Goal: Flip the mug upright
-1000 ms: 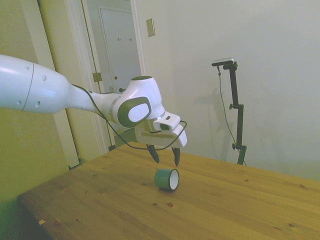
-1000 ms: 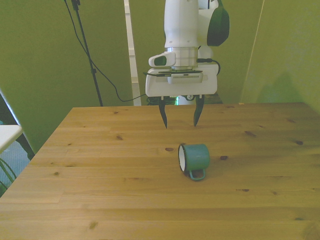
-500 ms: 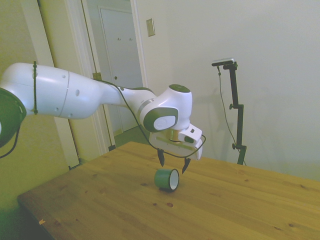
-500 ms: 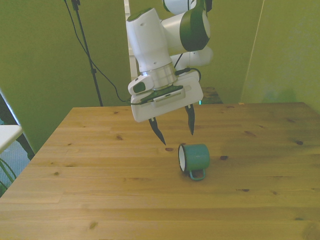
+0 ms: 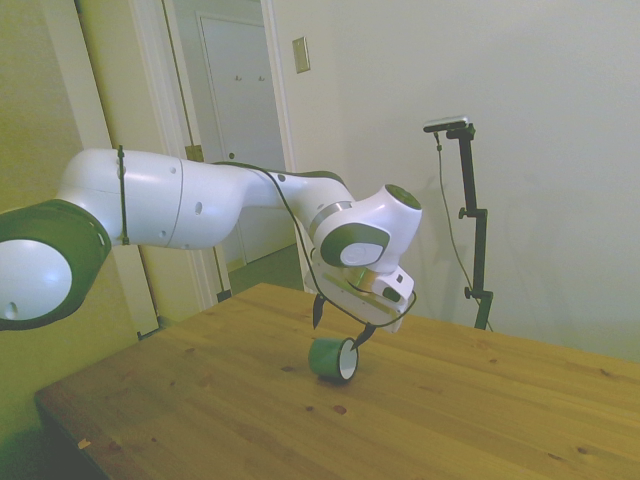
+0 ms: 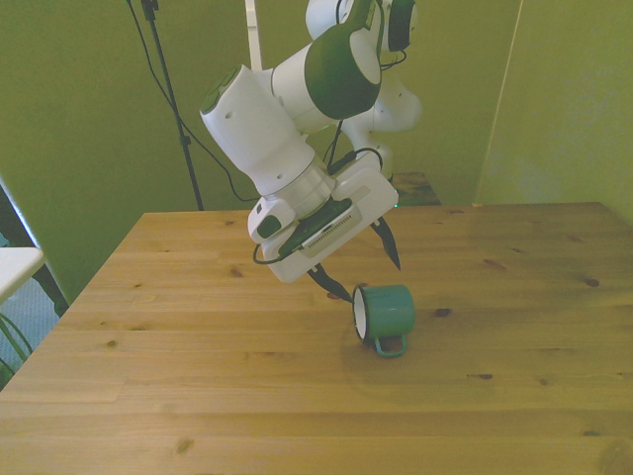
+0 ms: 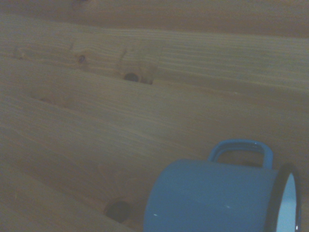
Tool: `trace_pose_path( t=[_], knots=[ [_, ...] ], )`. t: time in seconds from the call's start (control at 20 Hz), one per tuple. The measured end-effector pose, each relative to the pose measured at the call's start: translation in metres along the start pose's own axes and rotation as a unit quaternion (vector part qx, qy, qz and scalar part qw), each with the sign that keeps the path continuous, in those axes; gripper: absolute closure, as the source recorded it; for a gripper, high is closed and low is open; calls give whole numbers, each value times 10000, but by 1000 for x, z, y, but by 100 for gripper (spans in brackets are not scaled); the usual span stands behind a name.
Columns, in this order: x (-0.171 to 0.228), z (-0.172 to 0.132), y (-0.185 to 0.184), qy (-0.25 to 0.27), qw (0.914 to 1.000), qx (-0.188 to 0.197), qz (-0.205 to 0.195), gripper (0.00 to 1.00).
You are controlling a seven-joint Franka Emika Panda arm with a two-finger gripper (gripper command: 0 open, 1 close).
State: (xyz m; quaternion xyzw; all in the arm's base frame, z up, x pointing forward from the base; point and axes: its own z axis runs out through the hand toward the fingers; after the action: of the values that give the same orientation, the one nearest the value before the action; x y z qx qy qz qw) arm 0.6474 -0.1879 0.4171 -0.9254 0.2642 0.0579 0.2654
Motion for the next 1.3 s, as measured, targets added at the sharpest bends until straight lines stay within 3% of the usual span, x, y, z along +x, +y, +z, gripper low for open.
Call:
trace_pose_path(
  t=[0.45, 0.8, 1.3],
  knots=[
    [3, -7, 6, -158, 9999, 25, 33, 0],
    [6, -17, 31, -431, 9952, 840, -262, 0],
    [30, 8, 47, -1196, 9783, 1653, -361, 0]
  ],
)
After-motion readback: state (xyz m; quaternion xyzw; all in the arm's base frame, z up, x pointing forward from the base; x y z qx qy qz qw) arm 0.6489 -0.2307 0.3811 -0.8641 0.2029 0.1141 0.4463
